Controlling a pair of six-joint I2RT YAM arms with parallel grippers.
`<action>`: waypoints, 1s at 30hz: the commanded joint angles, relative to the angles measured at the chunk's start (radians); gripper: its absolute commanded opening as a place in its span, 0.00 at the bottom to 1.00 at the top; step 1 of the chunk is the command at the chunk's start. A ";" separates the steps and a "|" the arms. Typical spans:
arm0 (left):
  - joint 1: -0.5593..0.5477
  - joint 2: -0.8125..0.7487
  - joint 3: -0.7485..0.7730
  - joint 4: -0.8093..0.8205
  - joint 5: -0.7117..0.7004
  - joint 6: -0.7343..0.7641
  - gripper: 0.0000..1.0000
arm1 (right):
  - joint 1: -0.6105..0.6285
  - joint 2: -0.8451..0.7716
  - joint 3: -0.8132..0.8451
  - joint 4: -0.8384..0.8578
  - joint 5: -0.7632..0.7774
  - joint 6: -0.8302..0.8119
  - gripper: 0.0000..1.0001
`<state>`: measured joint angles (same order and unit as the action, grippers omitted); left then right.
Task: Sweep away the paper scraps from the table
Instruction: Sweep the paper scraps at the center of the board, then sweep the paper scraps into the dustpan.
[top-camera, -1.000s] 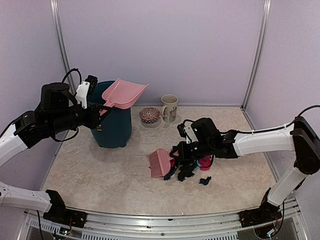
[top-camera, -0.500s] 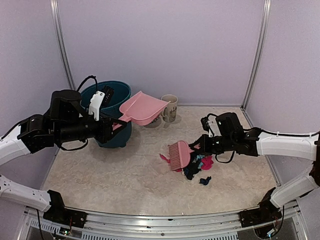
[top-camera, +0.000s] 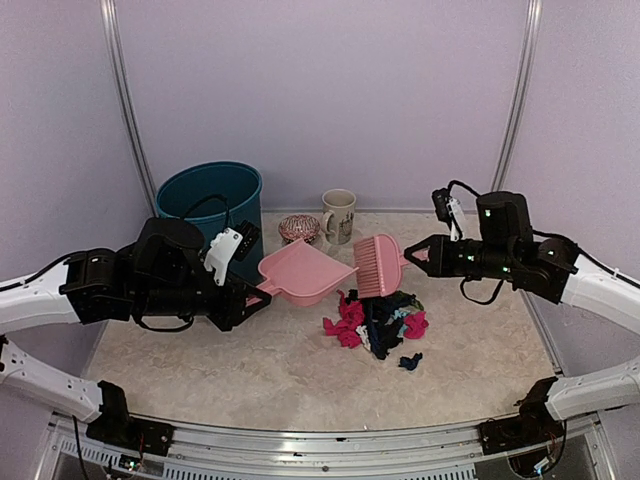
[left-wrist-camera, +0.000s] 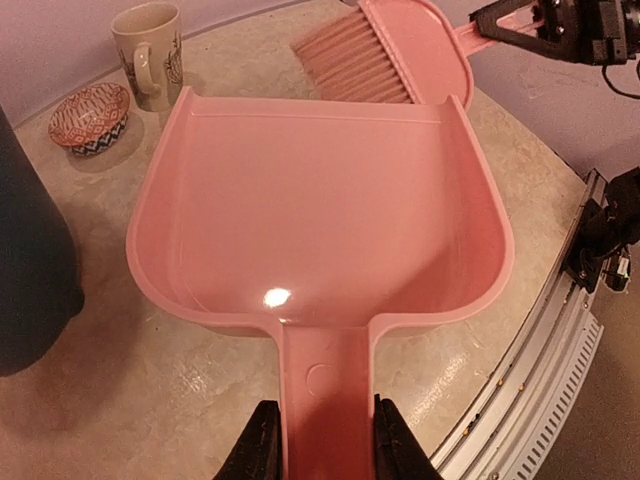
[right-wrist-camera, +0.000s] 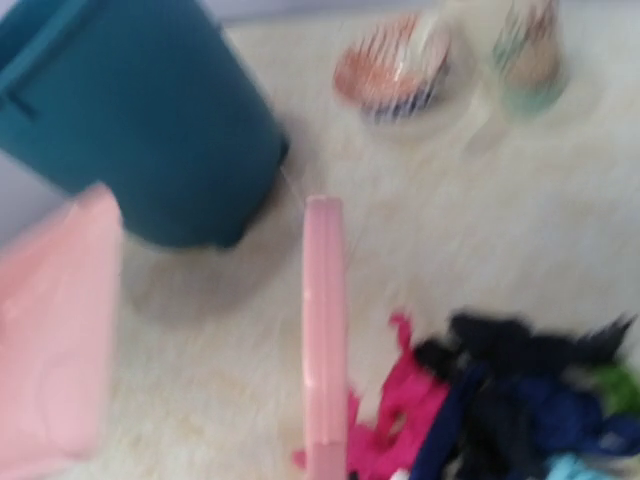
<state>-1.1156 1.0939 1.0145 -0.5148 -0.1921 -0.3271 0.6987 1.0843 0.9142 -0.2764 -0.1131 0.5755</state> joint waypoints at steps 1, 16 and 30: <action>-0.009 0.038 -0.010 -0.051 -0.015 -0.079 0.00 | -0.007 -0.048 0.066 -0.067 0.158 -0.106 0.00; -0.120 0.232 -0.028 -0.161 -0.016 -0.122 0.00 | -0.008 0.073 0.079 -0.084 0.697 -0.497 0.00; -0.141 0.368 -0.096 -0.029 -0.060 -0.106 0.00 | -0.003 0.456 0.235 -0.133 0.577 -0.731 0.00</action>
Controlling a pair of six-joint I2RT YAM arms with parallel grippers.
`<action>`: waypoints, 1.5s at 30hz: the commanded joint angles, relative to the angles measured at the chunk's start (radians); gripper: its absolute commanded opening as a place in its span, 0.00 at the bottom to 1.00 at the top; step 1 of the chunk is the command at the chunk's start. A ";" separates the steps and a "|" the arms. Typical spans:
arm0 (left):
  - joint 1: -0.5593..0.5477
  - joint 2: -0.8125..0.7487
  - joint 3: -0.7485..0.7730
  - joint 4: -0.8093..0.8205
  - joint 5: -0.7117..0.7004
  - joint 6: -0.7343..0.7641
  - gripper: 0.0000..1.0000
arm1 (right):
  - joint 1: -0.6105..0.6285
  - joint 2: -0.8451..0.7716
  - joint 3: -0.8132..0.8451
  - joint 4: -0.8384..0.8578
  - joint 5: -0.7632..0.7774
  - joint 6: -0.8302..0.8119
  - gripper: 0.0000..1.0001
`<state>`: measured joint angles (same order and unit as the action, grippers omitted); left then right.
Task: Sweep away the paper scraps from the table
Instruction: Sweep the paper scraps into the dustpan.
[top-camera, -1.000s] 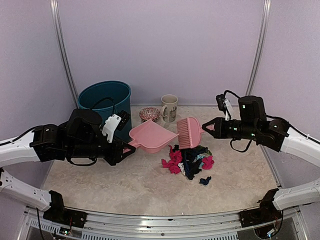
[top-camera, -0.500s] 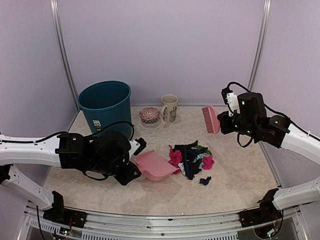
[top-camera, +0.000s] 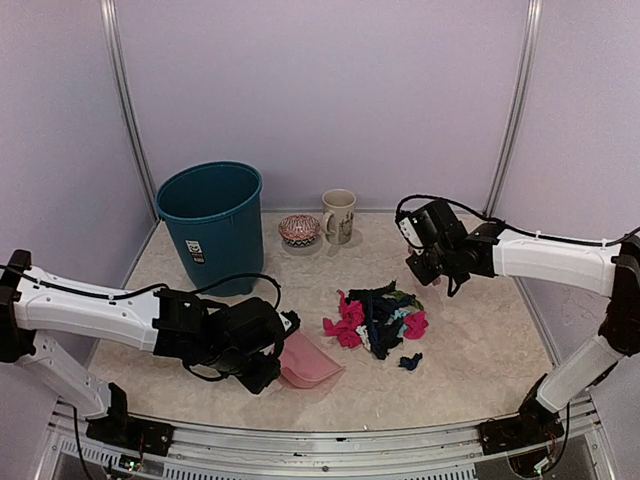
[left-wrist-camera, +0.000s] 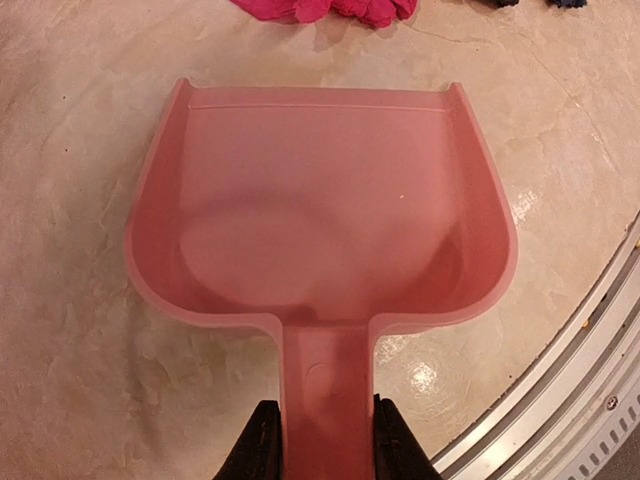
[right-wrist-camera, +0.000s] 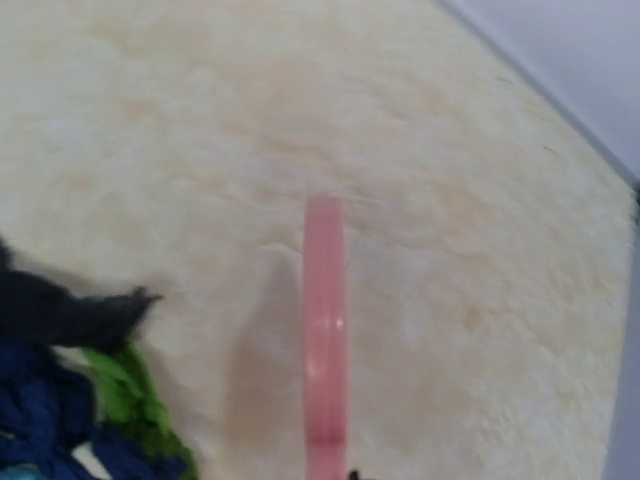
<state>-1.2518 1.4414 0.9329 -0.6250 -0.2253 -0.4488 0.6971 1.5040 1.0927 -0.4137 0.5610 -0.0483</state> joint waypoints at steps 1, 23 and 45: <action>-0.005 0.026 -0.015 0.090 -0.027 0.020 0.00 | 0.002 0.050 0.061 0.009 -0.123 -0.130 0.00; 0.098 0.172 0.006 0.207 0.009 0.064 0.00 | 0.253 0.151 0.115 -0.012 -0.363 -0.244 0.00; 0.078 0.149 -0.096 0.375 -0.013 0.064 0.00 | 0.341 -0.028 0.038 -0.006 -0.362 -0.120 0.00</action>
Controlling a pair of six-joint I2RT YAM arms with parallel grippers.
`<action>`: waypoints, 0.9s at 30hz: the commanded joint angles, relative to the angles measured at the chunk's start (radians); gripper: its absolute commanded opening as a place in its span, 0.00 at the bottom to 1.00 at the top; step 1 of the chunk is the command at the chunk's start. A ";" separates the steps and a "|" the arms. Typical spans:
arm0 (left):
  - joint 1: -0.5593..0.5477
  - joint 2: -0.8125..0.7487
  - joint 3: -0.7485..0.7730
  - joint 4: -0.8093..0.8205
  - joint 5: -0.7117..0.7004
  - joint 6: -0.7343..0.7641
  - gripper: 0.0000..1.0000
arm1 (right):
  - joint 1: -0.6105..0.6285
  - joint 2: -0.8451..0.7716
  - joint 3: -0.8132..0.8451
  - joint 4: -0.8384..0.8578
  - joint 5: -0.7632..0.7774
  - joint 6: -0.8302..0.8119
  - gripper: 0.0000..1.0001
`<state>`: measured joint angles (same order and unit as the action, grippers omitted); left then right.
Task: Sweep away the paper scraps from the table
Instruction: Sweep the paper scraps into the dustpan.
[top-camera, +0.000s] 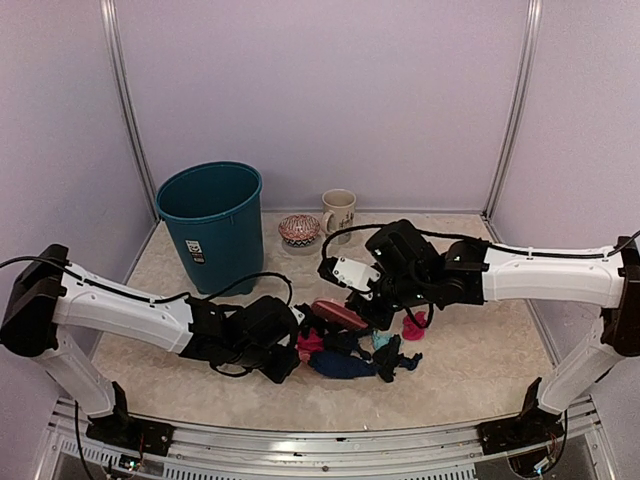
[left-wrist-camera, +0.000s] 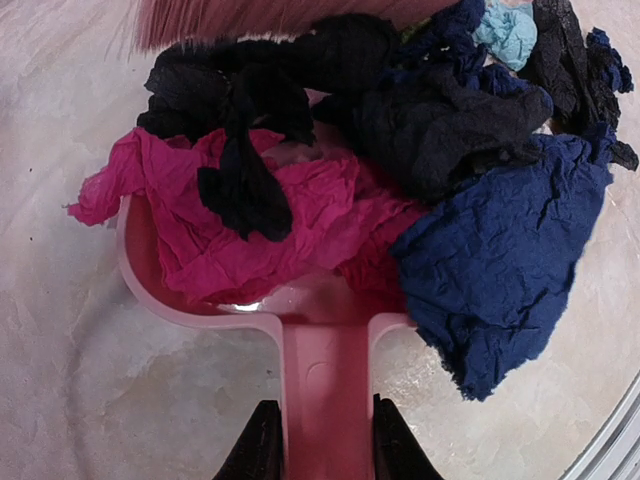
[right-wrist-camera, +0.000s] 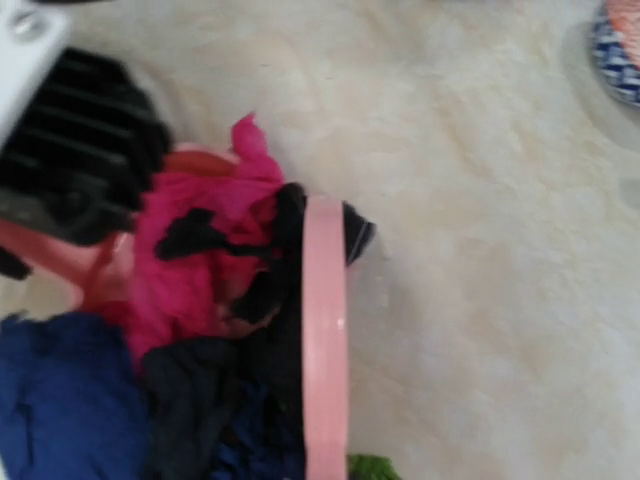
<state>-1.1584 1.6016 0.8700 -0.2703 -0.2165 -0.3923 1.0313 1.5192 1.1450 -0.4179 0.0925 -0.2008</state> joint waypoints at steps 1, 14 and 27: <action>-0.025 -0.015 -0.042 0.032 -0.033 0.010 0.00 | 0.009 -0.049 -0.015 -0.007 0.135 0.037 0.00; -0.048 -0.043 -0.141 0.199 -0.074 0.008 0.00 | 0.008 -0.224 -0.077 0.003 0.353 0.087 0.00; -0.065 -0.040 -0.121 0.221 -0.088 0.020 0.00 | 0.007 -0.254 -0.140 -0.036 0.388 0.198 0.00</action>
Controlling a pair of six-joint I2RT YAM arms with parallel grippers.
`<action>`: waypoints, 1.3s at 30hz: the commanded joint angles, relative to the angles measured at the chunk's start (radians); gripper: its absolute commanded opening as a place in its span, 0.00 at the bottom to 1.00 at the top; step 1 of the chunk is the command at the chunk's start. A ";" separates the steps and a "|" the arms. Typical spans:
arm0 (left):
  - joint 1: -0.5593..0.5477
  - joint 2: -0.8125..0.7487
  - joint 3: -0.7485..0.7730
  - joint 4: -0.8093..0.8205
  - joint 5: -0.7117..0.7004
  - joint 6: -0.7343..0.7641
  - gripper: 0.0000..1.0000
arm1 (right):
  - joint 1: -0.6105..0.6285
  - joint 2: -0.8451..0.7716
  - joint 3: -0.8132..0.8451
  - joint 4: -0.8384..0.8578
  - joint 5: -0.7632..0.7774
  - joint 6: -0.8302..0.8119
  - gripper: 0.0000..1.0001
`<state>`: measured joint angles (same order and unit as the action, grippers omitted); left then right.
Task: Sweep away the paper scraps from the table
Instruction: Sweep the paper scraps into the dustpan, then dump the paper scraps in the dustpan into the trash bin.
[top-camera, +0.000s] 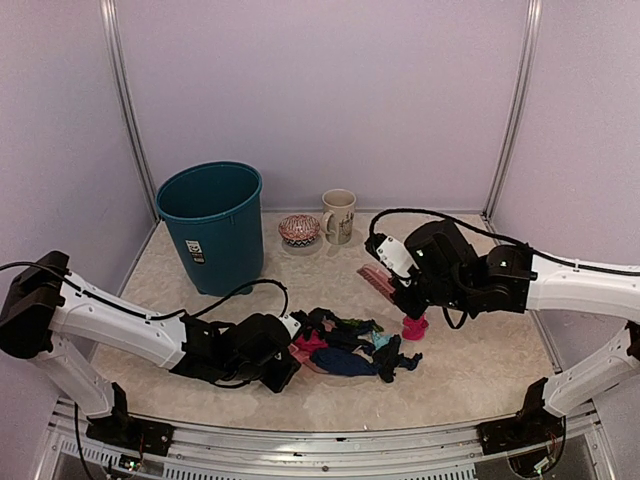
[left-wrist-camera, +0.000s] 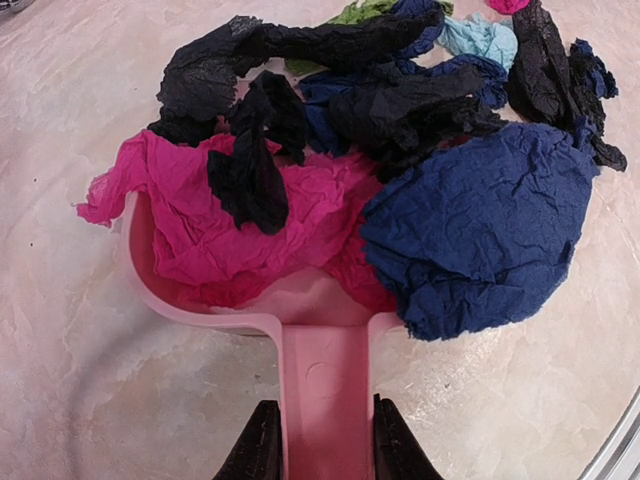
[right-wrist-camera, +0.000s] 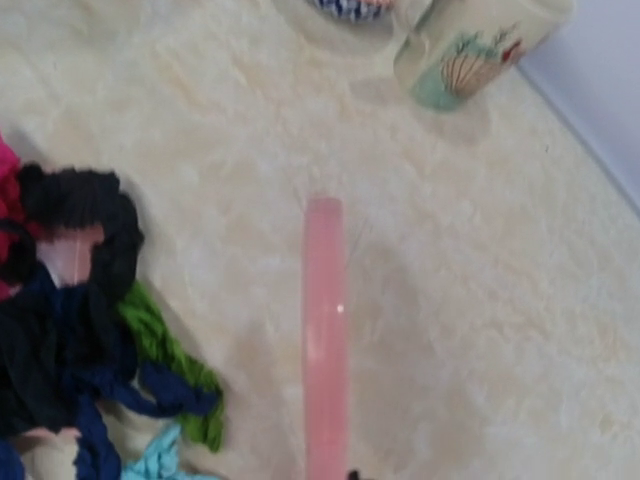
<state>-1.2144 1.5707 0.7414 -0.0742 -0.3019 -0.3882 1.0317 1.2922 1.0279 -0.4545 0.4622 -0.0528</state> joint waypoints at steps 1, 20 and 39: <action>-0.009 -0.007 0.009 0.033 -0.007 0.015 0.00 | 0.007 -0.034 -0.027 0.000 0.016 0.052 0.00; -0.002 -0.047 0.028 0.148 -0.076 0.061 0.00 | 0.008 -0.247 -0.099 -0.011 0.189 0.163 0.00; 0.001 -0.182 0.176 -0.010 -0.162 0.129 0.00 | 0.008 -0.417 -0.187 0.011 0.282 0.224 0.00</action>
<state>-1.2144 1.4277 0.8501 -0.0170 -0.4202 -0.2901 1.0317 0.8898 0.8612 -0.4648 0.7174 0.1482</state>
